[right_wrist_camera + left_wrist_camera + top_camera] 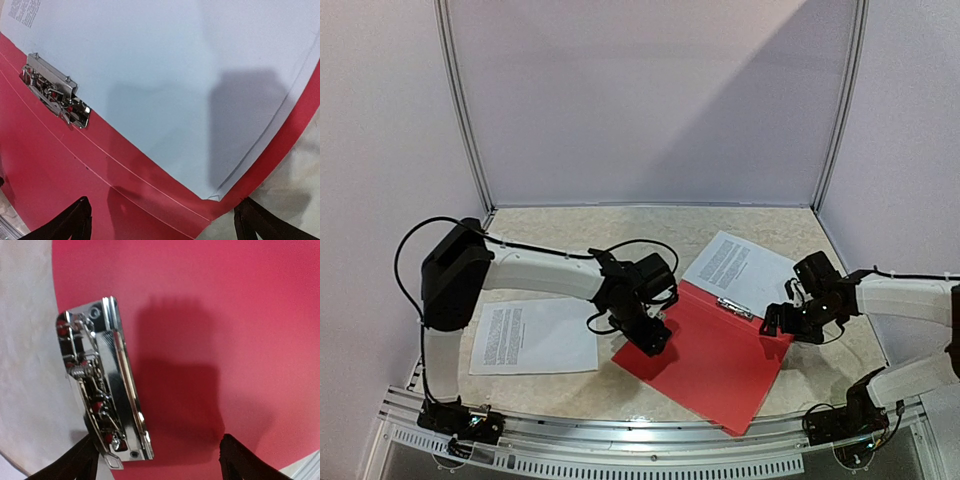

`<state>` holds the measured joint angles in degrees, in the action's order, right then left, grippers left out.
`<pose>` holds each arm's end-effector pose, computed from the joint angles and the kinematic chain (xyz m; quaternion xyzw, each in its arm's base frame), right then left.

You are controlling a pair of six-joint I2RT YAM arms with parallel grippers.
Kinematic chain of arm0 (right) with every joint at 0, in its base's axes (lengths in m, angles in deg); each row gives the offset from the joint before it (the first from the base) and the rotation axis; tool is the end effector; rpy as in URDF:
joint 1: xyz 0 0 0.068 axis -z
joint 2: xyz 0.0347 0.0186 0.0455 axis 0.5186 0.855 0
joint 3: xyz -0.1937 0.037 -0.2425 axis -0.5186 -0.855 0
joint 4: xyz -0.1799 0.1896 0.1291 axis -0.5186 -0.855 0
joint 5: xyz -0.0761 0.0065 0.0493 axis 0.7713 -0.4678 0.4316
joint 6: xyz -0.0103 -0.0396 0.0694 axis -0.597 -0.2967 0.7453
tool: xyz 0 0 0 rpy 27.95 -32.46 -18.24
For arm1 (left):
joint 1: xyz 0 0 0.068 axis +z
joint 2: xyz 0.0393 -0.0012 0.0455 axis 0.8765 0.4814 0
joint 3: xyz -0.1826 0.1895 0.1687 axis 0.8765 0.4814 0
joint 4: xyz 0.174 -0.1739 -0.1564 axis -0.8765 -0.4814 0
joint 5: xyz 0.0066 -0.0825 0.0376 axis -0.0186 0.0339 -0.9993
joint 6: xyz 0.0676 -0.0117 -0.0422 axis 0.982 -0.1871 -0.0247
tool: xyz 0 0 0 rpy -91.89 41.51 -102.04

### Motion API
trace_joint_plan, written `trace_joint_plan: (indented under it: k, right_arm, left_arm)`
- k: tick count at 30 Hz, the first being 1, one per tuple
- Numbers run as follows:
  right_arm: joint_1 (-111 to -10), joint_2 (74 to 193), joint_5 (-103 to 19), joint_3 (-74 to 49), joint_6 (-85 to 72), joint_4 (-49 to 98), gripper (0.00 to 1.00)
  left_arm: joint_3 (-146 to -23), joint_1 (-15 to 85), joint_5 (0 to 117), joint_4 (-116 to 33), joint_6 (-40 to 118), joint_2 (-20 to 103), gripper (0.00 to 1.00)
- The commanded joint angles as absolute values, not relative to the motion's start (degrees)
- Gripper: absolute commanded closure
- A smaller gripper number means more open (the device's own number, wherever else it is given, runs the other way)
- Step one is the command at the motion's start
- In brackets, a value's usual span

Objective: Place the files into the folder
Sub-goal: Rotate the folder with some files at the center of the board.

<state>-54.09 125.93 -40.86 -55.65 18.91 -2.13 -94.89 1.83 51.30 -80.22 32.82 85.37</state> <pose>0.2124 0.0982 0.1365 0.0689 0.9779 0.1374 0.1418 0.2375 -0.4039 0.1279 0.3557 0.9227 -0.0982 0.1117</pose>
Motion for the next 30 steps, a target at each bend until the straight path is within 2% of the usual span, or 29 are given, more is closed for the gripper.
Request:
trace_joint_plan:
  k: [1,9,12,16,21,23,25,28,30]
  right_arm:
    - [-54.0,134.1,-43.5,-52.3,13.3,2.6,0.03]
    - [-54.0,149.6,-41.4,-40.1,9.3,0.3,0.04]
    - [-53.7,151.2,-37.9,-37.6,10.2,-1.2,0.04]
    - [-53.2,147.7,-36.4,-37.3,12.2,-2.8,0.03]
    - [-53.2,136.3,-33.3,-36.5,13.1,-8.5,0.02]
    - [-53.3,131.8,-38.6,-37.6,13.7,-9.1,0.02]
    - [-53.9,126.1,-45.1,-40.5,15.2,-7.4,0.09]
    - [-58.3,121.4,-51.2,-45.9,19.8,-3.6,0.33]
    - [-63.0,120.9,-53.4,-47.7,22.7,-0.8,0.45]
  left_arm:
    - [-88.2,-1.9,55.8,-75.4,27.1,79.5,0.17]
    - [-86.5,-10.7,55.5,-74.8,21.4,77.0,0.18]
    - [-85.4,-12.3,54.7,-74.8,19.6,76.0,0.18]
    - [-84.3,-12.4,51.9,-78.6,18.4,73.0,0.17]
    - [-83.4,-11.2,46.8,-82.9,17.1,66.4,0.17]
    - [-82.4,-9.3,45.1,-82.6,15.0,63.8,0.18]
    - [-80.1,-6.5,43.9,-79.9,12.1,61.8,0.21]
    - [-74.9,-1.9,45.0,-72.7,6.3,59.3,0.26]
    - [-71.9,0.6,45.8,-68.2,2.9,58.9,0.33]
